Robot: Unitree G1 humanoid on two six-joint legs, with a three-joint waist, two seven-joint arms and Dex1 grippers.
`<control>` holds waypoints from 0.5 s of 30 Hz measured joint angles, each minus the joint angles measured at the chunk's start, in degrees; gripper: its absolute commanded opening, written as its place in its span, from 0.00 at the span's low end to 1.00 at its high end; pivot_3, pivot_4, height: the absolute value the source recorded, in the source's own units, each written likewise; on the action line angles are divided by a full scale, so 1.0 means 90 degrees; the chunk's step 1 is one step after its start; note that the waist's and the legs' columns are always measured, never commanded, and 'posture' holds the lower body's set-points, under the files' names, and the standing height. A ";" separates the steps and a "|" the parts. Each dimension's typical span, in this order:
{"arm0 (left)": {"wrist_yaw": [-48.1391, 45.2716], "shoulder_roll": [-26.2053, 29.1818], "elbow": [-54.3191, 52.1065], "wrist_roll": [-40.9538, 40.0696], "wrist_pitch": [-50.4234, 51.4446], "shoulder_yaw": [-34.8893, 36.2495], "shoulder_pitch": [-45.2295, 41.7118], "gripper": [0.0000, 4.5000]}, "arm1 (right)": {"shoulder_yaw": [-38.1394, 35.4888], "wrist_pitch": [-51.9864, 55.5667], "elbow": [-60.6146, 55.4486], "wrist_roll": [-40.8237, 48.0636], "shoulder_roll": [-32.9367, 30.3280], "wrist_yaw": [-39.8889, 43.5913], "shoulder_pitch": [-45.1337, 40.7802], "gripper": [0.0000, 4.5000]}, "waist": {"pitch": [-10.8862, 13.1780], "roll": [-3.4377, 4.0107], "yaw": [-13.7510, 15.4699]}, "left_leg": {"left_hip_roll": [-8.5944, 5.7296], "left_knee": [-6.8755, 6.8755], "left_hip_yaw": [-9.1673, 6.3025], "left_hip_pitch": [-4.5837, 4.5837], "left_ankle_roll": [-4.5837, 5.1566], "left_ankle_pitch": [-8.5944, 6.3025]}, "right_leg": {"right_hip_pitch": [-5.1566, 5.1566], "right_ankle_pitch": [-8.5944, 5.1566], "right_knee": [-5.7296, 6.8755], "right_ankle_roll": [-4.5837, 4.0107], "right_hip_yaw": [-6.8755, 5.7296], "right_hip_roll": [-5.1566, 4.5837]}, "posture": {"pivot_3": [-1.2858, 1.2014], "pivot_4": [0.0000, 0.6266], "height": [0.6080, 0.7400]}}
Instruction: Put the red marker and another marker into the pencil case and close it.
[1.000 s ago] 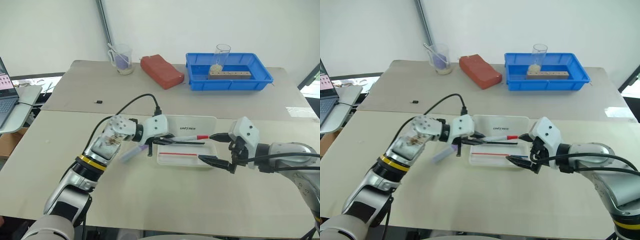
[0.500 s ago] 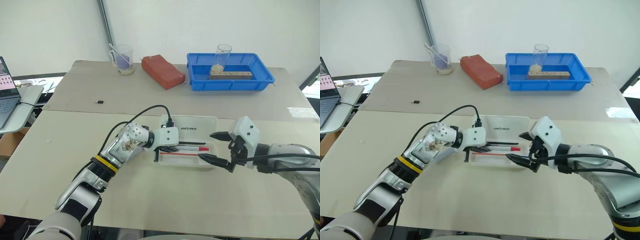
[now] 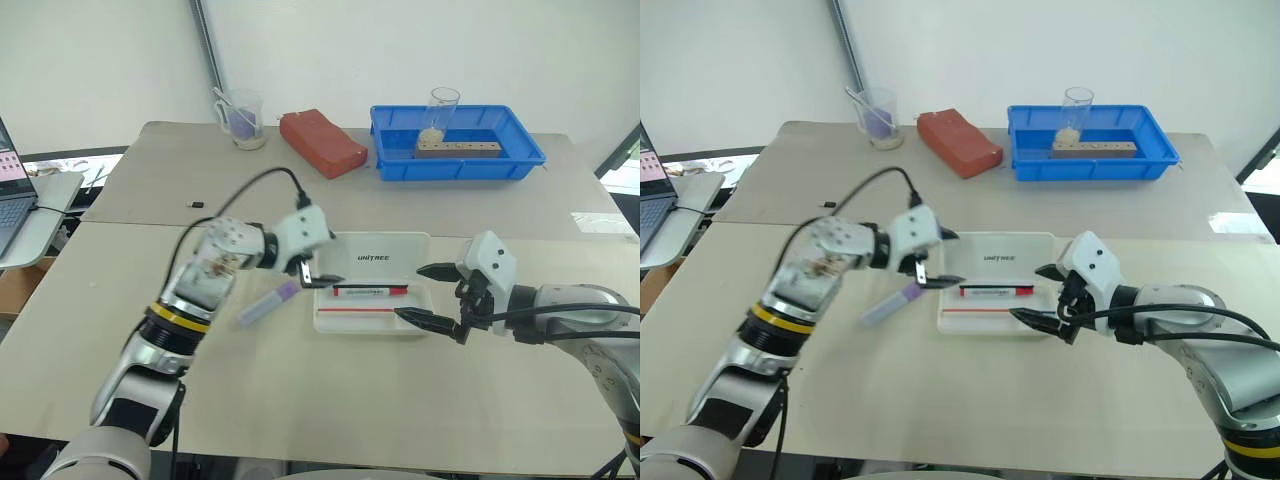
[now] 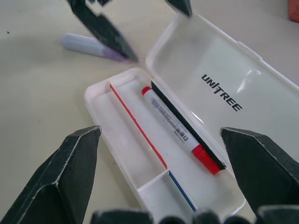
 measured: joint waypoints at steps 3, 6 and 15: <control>0.0114 0.0604 -0.0737 -0.0340 0.0548 0.0754 0.0522 0.99 | 0.0210 -0.0012 0.0028 0.0020 0.0012 0.0134 -0.0407 1.00 | -0.0004 0.0008 -0.0059 | 0.0005 -0.0008 0.0001 0.0010 0.0004 -0.0003 | 0.0004 0.0000 0.0000 0.0000 0.0002 0.0002 | 0.52 0.24 1.00; 0.0323 0.0973 -0.1253 -0.0576 0.1100 0.1328 0.1384 0.99 | 0.0514 -0.0009 0.0080 0.0037 0.0152 0.0244 -0.0896 1.00 | -0.0009 0.0019 -0.0062 | 0.0010 -0.0010 0.0000 0.0013 0.0004 -0.0003 | -0.0001 -0.0003 0.0004 -0.0002 0.0001 0.0006 | 0.52 0.24 1.00; 0.1348 0.0698 -0.1679 -0.0520 0.1110 0.1222 0.3429 0.99 | 0.1193 0.0013 0.0132 0.0038 0.0370 0.0616 -0.1523 1.00 | -0.0005 0.0000 0.0137 | 0.0000 0.0000 0.0004 0.0016 0.0001 -0.0004 | -0.0007 -0.0012 -0.0002 -0.0021 -0.0010 -0.0021 | 0.52 0.24 1.00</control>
